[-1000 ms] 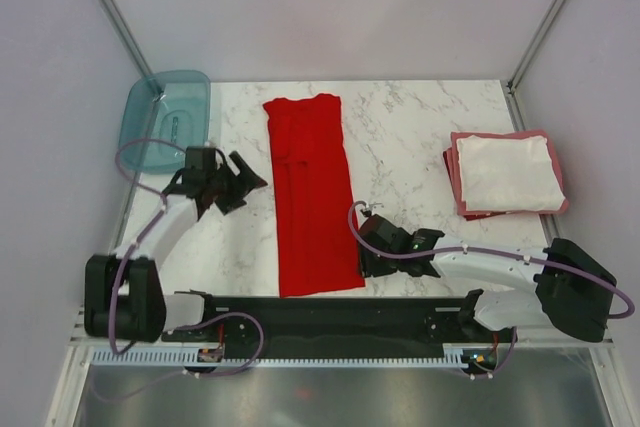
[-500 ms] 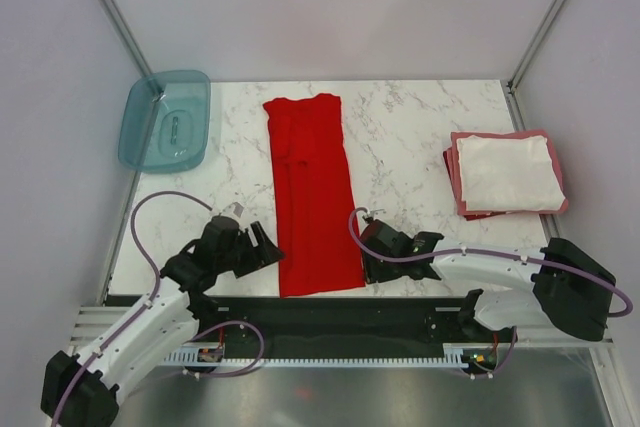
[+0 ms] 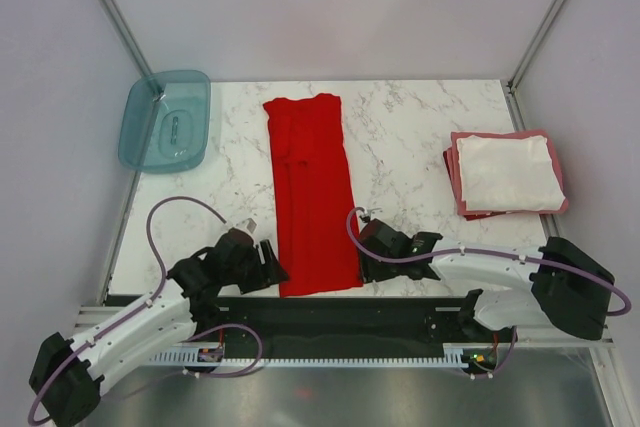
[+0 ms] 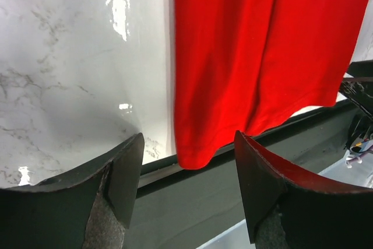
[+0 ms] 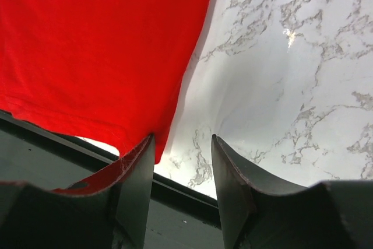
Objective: Fold and stack the t-shirts
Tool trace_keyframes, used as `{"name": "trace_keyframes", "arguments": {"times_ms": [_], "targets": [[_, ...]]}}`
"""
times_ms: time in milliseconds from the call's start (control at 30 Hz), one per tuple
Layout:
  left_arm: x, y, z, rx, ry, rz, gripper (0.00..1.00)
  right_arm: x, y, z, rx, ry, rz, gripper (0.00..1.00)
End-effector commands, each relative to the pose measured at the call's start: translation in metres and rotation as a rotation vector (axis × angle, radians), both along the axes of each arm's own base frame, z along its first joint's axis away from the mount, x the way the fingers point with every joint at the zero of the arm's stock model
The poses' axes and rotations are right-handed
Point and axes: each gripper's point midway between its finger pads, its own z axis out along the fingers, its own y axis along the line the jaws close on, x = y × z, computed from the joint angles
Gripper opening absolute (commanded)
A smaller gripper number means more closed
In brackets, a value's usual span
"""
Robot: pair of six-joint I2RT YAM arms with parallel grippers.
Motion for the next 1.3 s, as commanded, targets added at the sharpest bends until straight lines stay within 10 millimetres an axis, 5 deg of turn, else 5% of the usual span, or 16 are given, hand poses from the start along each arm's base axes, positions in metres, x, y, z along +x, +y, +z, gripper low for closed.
{"name": "trace_keyframes", "arguments": {"times_ms": [0,167,567,933,1267], "targets": [[-0.001,-0.003,0.001,0.004,0.018,0.019,0.71,0.002,0.014,0.000,0.023,0.004,0.034,0.51],[-0.010,-0.005,-0.003,0.002,0.029,0.005,0.67,0.000,0.015,-0.009,0.017,0.015,0.044,0.49],[-0.010,-0.006,-0.005,0.026,0.033,-0.001,0.66,0.011,0.012,0.026,0.077,-0.068,-0.021,0.63],[-0.010,-0.007,-0.004,0.030,0.033,-0.004,0.57,-0.007,0.021,-0.011,0.050,0.041,0.037,0.47],[-0.010,-0.008,-0.007,0.060,0.063,-0.011,0.43,-0.012,0.032,-0.011,0.060,0.049,0.072,0.32]]}}
